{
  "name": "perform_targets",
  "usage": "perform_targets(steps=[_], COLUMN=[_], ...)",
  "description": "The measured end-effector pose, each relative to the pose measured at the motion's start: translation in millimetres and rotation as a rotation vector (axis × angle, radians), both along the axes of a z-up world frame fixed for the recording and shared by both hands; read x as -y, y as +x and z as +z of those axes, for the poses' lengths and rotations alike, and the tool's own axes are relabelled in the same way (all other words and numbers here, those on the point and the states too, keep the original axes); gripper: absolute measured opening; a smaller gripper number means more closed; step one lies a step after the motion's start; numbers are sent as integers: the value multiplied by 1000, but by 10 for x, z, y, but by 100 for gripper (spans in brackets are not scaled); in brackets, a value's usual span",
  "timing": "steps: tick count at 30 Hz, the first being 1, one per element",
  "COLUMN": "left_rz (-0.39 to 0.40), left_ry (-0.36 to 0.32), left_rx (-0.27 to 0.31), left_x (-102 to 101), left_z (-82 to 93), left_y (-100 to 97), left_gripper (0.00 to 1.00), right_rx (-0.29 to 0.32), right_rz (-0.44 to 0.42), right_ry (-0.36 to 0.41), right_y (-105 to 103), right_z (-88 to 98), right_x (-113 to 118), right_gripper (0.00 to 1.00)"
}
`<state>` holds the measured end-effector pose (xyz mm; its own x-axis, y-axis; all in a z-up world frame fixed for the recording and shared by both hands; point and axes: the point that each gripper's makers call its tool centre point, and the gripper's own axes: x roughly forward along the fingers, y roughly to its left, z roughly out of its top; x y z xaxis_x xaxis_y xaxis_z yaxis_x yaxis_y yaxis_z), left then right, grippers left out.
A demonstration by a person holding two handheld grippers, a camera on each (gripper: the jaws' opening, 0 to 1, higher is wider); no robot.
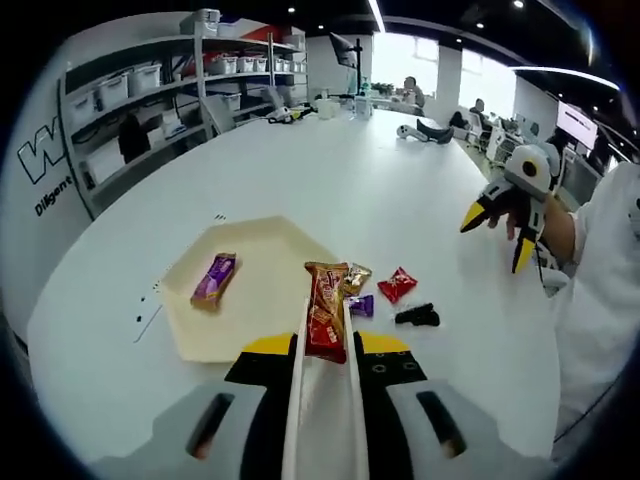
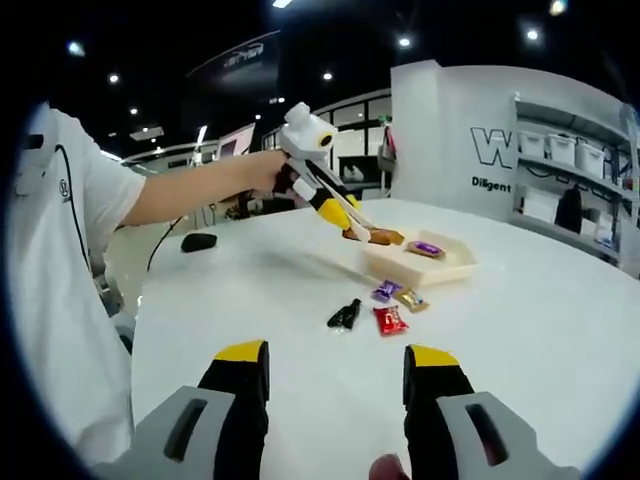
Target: Place the target food into the container with the food tongs after gripping and lifting it, then release it inside without dropping or visibly crushing the food.
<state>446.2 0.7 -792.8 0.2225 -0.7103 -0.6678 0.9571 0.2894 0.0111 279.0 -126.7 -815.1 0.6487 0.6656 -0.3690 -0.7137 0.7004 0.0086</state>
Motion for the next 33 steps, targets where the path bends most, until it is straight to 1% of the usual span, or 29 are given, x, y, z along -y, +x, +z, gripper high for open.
perform_targets(steps=[6, 11, 13, 15, 19, 24, 30, 33], left_rz=[-7, -14, -19, -23, -22, -24, -29, -32], left_ry=[9, 18, 21, 9, 10, 32, 52, 43], left_rx=[7, 2, 7, -2, -2, 5, 13, 9], left_x=[54, 90, 104, 127, 151, 180, 191, 202], left_z=[24, -25, -50, -67, -115, -202, -314, -340], left_y=[158, 308, 368, 423, 534, 671, 780, 823], left_gripper=[20, 20, 20, 20, 20, 20, 20, 20], right_rx=[0, -2, -4, -5, -8, -11, -11, -10], right_rz=[-20, -19, -15, -12, -6, 1, 4, 4], right_ry=[-2, -9, -13, -17, -26, -33, -43, -49], right_y=[28, 37, 39, 41, 37, 31, 41, 40], right_z=[49, 82, 95, 109, 135, 155, 201, 217], right_x=[20, 14, 8, 3, 1, -14, -34, -33], right_gripper=[60, 64, 65, 66, 65, 65, 66, 65])
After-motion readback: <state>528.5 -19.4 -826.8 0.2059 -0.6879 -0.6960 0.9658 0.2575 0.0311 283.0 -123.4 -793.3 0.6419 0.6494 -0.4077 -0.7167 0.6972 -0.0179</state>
